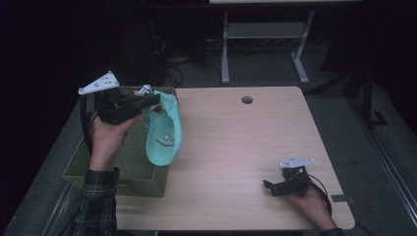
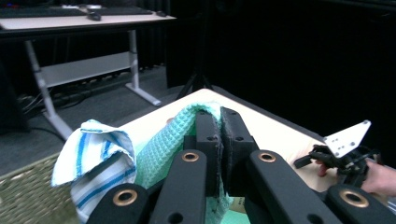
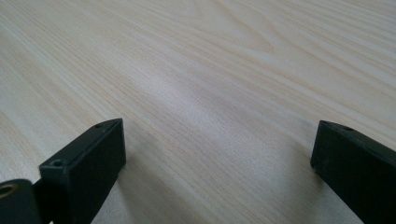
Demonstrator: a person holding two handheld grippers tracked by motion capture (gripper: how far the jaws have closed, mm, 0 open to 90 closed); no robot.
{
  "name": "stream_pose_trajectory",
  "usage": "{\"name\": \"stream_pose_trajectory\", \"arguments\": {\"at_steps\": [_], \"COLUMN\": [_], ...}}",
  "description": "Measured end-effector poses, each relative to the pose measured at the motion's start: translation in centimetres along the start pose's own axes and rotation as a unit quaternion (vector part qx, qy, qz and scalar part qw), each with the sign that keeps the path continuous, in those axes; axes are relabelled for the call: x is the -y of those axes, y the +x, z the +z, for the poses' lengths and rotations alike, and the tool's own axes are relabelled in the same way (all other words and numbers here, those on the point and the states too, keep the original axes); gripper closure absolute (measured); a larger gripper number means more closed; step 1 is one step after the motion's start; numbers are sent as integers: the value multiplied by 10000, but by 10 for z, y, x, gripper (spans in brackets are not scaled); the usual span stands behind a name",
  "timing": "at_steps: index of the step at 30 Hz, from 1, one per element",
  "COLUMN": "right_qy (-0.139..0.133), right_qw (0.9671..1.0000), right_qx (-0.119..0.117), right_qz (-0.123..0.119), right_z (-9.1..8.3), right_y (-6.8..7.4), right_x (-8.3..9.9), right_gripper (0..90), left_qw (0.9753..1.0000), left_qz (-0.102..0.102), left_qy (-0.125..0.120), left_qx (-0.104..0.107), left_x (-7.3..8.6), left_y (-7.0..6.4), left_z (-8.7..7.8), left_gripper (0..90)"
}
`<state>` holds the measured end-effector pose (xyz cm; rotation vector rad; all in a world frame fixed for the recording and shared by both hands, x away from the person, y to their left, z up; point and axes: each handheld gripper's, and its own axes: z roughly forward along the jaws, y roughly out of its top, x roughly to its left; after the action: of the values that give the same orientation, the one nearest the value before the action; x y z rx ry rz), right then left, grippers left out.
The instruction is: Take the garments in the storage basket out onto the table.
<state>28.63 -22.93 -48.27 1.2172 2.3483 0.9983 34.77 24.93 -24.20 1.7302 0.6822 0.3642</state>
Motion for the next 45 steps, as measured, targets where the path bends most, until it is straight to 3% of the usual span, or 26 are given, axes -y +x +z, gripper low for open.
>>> {"name": "stream_pose_trajectory", "arguments": {"at_steps": [15,24,33,45], "right_qy": [-1,1,2,1], "right_qw": [10000,10000,10000,10000], "right_qx": [0,1,-4,-3], "right_qz": [-2,1,12,7], "right_z": [0,0,0,0], "right_y": [0,0,0,0], "right_x": [0,0,0,0], "right_gripper": [26,26,26,26], "left_qw": [9980,9952,9913,9852], "left_qz": [143,272,367,491], "left_qy": [-5,207,542,892], "left_qx": [608,912,1144,1379], "left_x": [-8,-9,2,19], "left_y": [-26,-41,-56,-64], "left_z": [37,66,97,128], "left_gripper": [870,870,870,870]}}
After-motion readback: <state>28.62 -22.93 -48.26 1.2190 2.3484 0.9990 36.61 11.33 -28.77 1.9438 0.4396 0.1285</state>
